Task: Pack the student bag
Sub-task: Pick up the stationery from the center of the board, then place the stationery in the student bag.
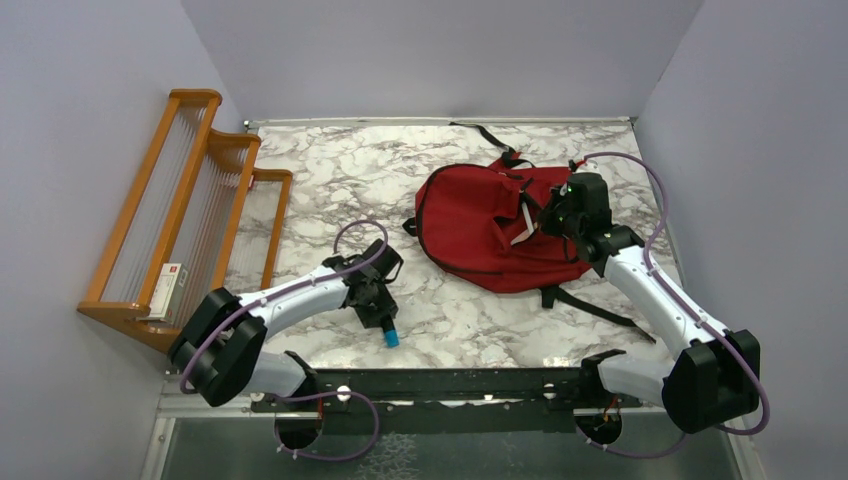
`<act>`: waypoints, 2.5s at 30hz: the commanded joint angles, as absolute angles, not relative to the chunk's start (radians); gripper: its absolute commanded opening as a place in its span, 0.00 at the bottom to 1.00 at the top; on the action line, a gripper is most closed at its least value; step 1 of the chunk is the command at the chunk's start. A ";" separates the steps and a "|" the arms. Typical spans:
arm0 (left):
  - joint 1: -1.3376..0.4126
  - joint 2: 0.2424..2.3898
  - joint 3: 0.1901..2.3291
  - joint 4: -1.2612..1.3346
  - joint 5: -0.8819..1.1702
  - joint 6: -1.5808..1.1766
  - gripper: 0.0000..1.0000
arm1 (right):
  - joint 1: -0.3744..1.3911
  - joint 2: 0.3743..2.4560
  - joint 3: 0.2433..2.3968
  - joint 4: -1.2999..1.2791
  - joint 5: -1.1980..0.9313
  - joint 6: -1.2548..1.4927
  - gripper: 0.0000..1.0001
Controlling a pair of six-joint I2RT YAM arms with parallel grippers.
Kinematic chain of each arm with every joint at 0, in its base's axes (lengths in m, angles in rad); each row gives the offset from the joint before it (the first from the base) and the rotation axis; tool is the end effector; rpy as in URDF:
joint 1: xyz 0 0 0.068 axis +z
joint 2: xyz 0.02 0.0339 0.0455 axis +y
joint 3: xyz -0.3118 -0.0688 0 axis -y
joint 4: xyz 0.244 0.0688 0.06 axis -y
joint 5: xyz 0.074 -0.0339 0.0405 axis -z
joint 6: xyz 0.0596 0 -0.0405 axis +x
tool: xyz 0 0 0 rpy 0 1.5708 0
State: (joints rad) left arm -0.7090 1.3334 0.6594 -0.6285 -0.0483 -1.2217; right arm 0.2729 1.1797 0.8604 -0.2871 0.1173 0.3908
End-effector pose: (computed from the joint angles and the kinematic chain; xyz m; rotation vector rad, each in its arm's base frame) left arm 0.1614 -0.1346 0.1824 -0.7537 2.8375 -0.2854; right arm 0.2533 0.0637 0.3062 0.1955 2.1746 0.2510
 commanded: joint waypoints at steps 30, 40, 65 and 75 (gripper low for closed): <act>-0.720 1.585 0.792 -0.641 -0.275 -0.863 0.27 | 0.267 1.128 0.851 -0.326 0.218 0.354 0.01; -0.695 1.478 0.937 -0.566 -0.218 -0.741 0.04 | 0.267 1.112 0.869 -0.336 0.204 0.347 0.01; -0.661 1.713 1.304 0.150 0.287 -0.622 0.00 | 0.267 1.105 0.921 -0.318 0.086 0.286 0.01; -0.737 1.901 1.484 0.204 0.285 -0.630 0.00 | 0.267 1.145 0.993 -0.319 0.060 0.365 0.01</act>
